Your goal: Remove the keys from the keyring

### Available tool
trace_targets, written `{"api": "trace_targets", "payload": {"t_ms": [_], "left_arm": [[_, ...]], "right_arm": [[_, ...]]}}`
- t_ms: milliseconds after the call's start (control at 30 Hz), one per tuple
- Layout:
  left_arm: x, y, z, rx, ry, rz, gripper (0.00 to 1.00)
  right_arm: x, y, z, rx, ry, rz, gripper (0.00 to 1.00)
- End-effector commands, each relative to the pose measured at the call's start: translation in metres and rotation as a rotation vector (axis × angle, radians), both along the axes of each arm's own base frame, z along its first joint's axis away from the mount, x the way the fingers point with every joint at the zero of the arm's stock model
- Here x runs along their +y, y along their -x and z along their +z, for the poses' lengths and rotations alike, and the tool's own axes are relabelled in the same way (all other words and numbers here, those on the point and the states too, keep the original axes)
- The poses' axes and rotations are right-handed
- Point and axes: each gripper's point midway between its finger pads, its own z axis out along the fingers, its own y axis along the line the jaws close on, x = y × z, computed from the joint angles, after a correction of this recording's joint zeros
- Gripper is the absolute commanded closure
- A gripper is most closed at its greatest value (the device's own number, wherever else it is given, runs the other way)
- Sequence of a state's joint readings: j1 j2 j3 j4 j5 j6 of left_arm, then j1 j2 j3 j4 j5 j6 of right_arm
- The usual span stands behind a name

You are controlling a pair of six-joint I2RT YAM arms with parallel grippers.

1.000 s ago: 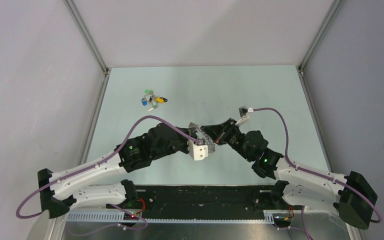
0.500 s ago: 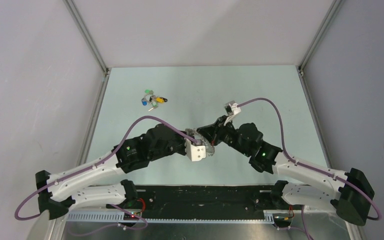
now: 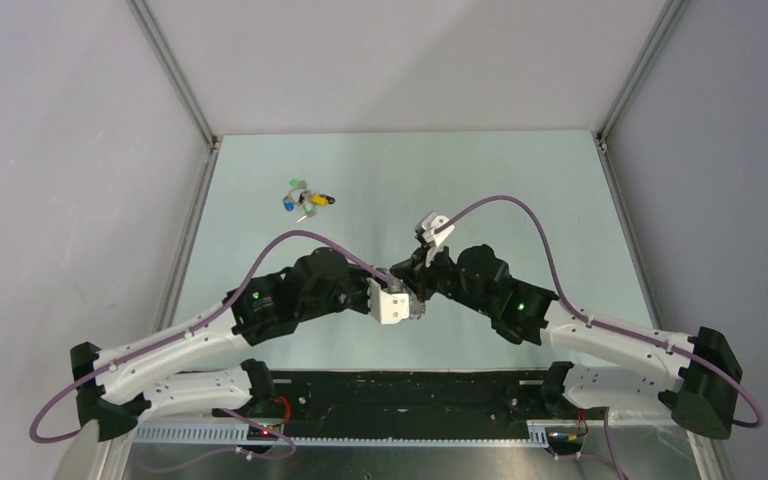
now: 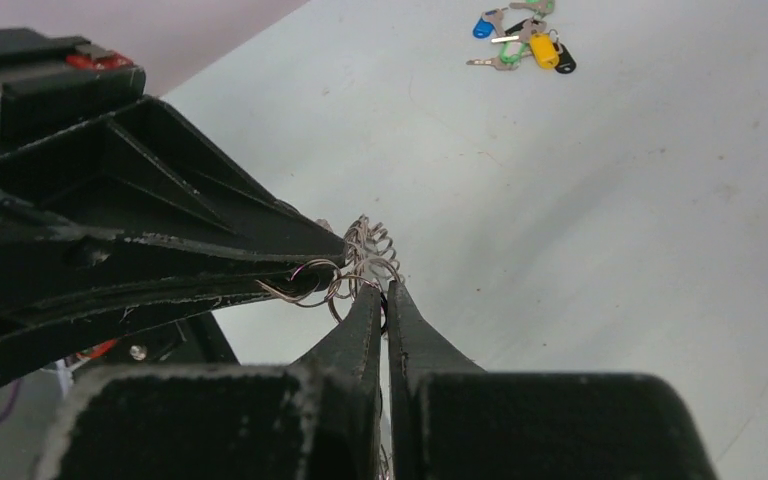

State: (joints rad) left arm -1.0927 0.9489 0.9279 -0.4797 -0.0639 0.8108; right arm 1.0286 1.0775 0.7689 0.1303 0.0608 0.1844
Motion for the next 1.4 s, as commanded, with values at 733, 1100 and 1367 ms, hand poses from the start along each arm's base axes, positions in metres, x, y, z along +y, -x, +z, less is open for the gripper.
{"api": "trace_targets", "payload": {"t_ms": [733,1100,1367], "left_arm": [[-0.011,0.003,-0.010,-0.093,-0.096,-0.054,1.00],[-0.011,0.016,-0.035,-0.253,-0.291,-0.151,1.00],[-0.018,0.036,-0.052,-0.320,-0.375,-0.266,1.00]], "right_arm": [[0.017,-0.066,0.054,0.387,-0.314,-0.261,1.00],[0.005,-0.091,0.061,0.648,-0.639,-0.306,1.00],[-0.001,-0.100,0.067,0.707,-0.745,-0.333,1.00]]}}
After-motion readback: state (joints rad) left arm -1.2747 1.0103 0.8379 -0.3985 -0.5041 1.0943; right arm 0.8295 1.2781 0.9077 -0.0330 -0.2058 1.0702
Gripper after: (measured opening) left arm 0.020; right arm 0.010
